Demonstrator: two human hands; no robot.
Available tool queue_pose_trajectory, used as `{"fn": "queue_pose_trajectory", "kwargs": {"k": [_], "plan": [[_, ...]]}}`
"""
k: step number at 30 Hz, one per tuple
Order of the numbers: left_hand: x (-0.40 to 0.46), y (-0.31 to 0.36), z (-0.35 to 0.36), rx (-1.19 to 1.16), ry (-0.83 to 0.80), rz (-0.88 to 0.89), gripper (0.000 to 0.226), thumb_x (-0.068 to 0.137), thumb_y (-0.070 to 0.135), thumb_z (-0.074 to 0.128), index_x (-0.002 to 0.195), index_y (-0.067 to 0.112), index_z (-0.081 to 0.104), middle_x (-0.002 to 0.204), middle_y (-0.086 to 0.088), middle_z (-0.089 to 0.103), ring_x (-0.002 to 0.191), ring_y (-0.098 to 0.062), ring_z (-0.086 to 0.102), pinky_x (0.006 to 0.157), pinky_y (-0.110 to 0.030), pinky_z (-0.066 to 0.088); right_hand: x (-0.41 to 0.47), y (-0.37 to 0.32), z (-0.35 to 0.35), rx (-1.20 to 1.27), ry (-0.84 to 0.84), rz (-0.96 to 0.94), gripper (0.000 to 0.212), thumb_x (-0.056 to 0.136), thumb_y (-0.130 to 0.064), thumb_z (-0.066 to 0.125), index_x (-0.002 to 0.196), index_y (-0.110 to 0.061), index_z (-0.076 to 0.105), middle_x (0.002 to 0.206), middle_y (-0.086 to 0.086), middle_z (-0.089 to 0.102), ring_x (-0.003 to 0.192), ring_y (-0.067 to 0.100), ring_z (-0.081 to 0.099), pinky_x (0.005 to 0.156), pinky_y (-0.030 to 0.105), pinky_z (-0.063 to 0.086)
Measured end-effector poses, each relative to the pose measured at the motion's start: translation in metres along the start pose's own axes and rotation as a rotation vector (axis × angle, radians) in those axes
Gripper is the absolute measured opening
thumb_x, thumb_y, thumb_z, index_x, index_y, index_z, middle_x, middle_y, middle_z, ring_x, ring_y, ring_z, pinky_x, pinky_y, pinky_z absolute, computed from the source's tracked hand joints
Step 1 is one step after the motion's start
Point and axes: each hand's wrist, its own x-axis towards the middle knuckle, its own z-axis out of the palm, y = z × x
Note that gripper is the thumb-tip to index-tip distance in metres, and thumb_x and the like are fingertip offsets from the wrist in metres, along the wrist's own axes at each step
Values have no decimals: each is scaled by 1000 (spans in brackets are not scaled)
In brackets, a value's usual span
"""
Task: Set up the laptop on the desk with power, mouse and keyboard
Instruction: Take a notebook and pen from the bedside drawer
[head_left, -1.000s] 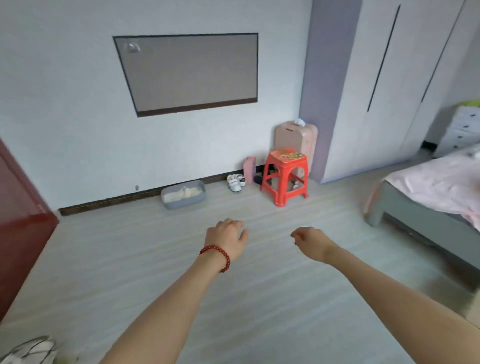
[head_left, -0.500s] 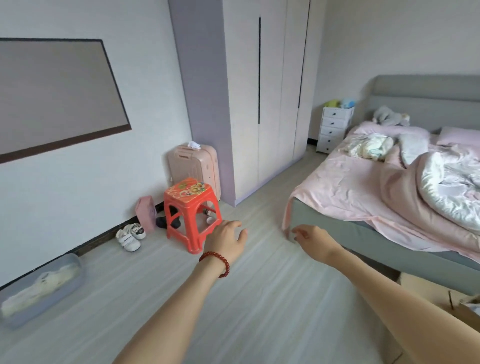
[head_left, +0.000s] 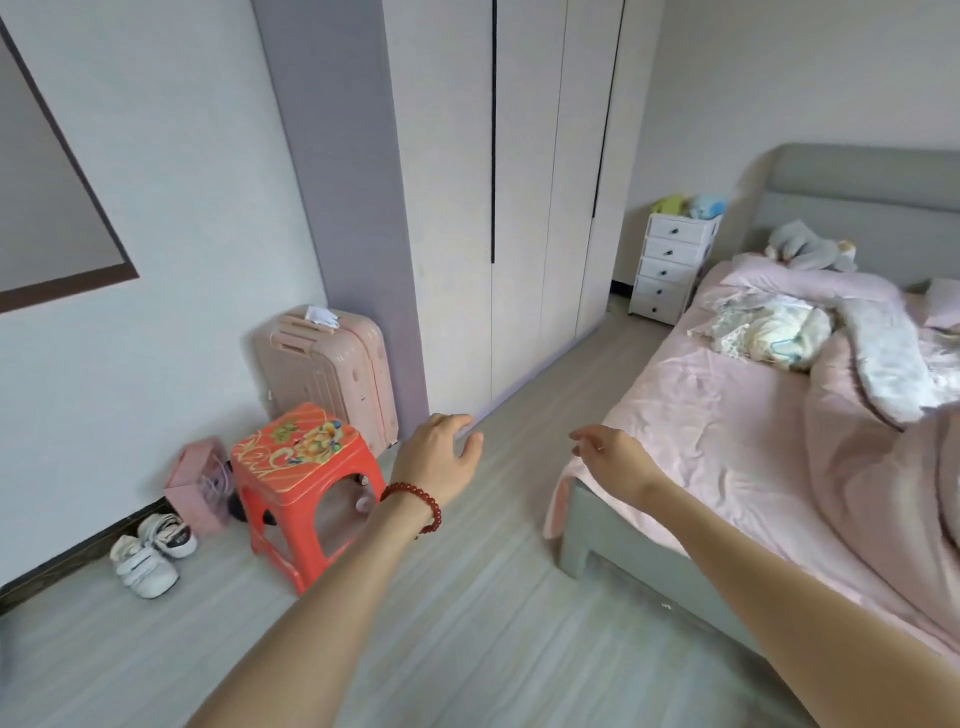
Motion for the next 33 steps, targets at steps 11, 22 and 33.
{"fn": "queue_pose_trajectory", "kwargs": {"k": [11, 22, 33], "plan": [[335, -98, 45, -105, 56, -31, 29, 90, 28, 50, 115, 17, 60, 120, -2, 61, 108, -17, 57, 88, -22, 39, 342, -4, 16, 139, 28, 7, 30, 94, -8, 41, 118, -7, 59, 111, 14, 68, 105, 27, 63, 94, 33, 46], [676, -36, 180, -219, -223, 140, 26, 89, 30, 49, 109, 20, 61, 116, 0, 62, 105, -15, 58, 89, -26, 43, 609, 103, -67, 227, 229, 313, 27, 95, -5, 40, 113, 0, 60, 107, 21, 67, 99, 35, 63, 88, 41, 47], [1027, 57, 315, -257, -254, 205, 23, 90, 28, 50, 108, 21, 62, 113, 3, 62, 100, -10, 56, 84, -21, 38, 947, 211, -198, 251, 307, 326, 28, 94, -10, 40, 112, -7, 62, 106, 15, 69, 95, 31, 64, 89, 42, 51]]}}
